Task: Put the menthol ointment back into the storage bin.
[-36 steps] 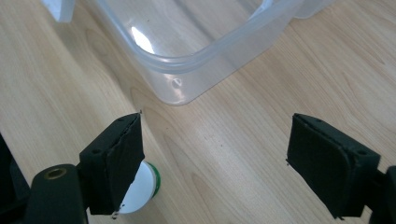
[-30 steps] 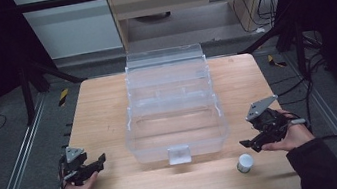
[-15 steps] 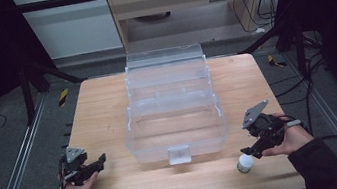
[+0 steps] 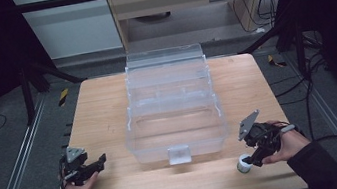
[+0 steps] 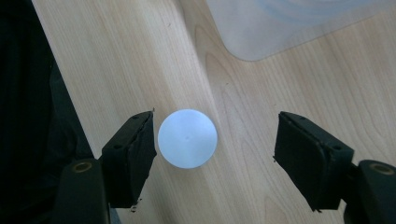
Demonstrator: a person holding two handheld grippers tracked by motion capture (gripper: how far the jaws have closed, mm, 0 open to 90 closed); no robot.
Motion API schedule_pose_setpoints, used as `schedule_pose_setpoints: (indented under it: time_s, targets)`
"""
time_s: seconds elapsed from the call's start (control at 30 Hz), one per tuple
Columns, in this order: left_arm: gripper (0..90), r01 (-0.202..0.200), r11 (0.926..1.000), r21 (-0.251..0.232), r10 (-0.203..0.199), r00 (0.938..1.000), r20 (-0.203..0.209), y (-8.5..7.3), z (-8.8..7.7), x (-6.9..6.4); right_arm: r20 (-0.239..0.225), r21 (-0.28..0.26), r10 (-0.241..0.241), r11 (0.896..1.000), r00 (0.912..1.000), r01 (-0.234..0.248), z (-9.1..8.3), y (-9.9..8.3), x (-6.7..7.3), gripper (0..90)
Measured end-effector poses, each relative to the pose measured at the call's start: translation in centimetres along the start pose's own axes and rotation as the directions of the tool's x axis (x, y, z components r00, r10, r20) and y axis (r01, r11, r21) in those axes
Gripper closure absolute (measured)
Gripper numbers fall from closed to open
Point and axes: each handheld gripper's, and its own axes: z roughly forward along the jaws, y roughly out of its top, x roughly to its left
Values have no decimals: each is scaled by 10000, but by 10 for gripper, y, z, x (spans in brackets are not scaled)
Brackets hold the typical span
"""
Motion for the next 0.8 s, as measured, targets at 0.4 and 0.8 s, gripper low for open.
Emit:
schedule_pose_setpoints:
  time_s: [0.4,0.8]
  targets:
    - [257,-13,10000,16,13,10000,10,0,0,0,-250,860,-762,9932,9968,781,15,-2,8,337]
    - [257,-26,10000,44,25,10000,16,0,0,0,-402,1276,-1088,9853,9932,1131,27,-2,11,382]
